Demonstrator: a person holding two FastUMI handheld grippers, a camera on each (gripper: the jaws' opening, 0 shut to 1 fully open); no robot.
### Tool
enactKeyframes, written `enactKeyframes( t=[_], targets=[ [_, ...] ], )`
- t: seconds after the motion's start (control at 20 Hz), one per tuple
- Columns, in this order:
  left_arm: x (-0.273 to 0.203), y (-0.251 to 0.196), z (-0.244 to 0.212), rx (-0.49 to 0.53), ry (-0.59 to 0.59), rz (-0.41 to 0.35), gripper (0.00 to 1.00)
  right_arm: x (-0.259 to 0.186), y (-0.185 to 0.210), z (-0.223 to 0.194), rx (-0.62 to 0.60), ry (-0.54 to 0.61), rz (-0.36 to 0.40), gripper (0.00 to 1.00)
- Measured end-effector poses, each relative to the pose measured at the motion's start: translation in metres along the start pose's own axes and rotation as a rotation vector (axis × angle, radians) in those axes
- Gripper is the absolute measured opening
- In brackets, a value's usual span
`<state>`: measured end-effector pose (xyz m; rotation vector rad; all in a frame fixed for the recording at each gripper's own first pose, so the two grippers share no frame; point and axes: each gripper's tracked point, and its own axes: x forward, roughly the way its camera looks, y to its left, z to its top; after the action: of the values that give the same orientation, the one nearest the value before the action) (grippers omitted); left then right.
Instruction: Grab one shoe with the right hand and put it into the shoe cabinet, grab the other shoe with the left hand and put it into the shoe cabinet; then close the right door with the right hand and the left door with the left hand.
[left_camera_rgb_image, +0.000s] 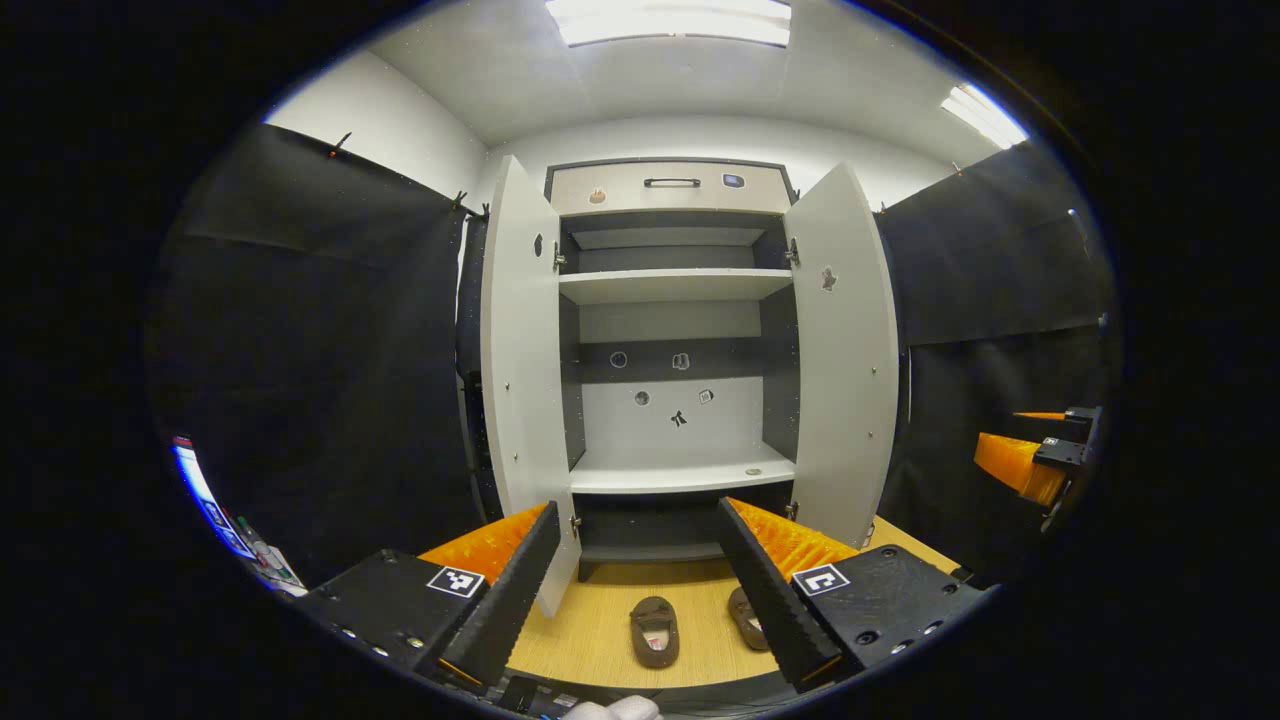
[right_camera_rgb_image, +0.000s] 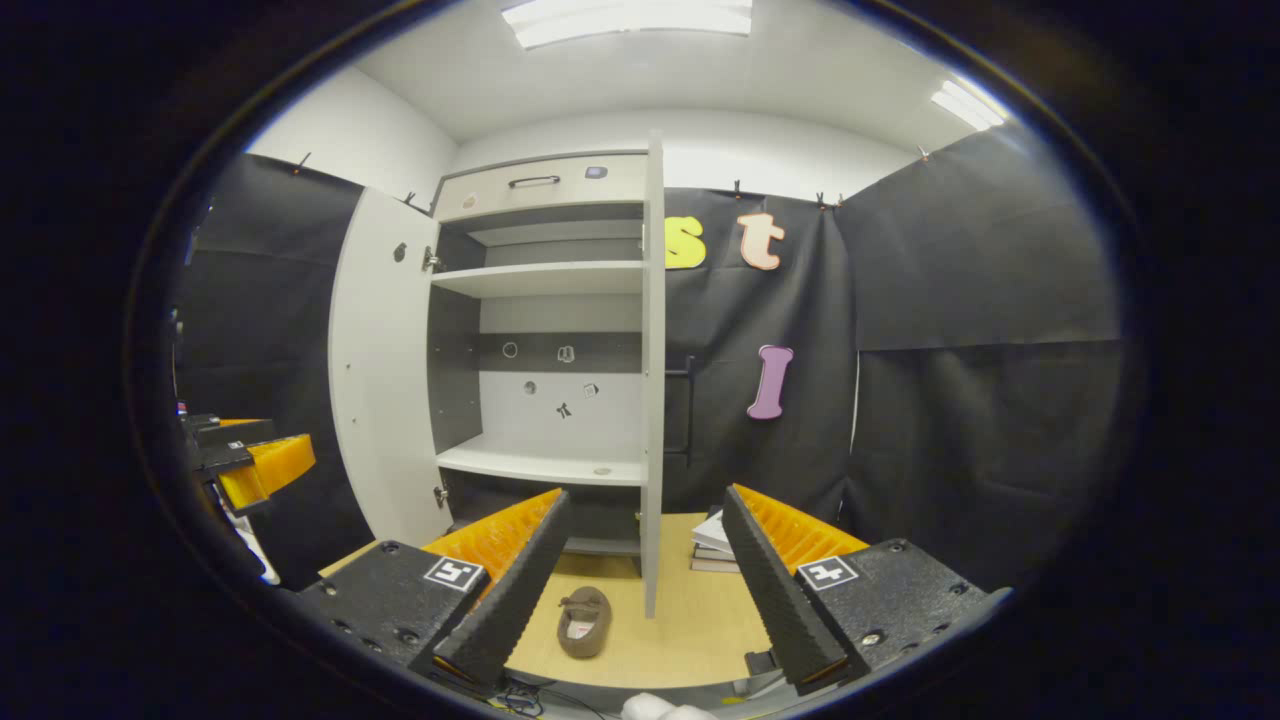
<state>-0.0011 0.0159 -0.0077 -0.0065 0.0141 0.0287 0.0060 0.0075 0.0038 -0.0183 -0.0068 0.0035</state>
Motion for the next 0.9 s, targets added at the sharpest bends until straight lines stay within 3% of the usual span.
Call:
enactKeyframes(
  t=[0.2,0.35,0.6,0.9],
  targets=[
    [-0.004,0.003,-0.005,-0.003,0.010,0.003,0.96,0.004,0.009,-0.008,-0.006,0.014,0.019,0.99],
    [-0.008,0.008,-0.009,0.001,0.009,0.018,0.96,0.015,0.025,-0.040,-0.024,0.098,0.072,0.99],
    [-0.016,0.024,-0.025,-0.002,0.044,0.084,0.96,0.048,0.059,-0.142,-0.064,0.318,0.178,0.99],
    [-0.007,0.041,-0.029,0.008,0.073,0.182,0.96,0.105,0.092,-0.274,-0.059,0.564,0.254,0.95]
  ],
)
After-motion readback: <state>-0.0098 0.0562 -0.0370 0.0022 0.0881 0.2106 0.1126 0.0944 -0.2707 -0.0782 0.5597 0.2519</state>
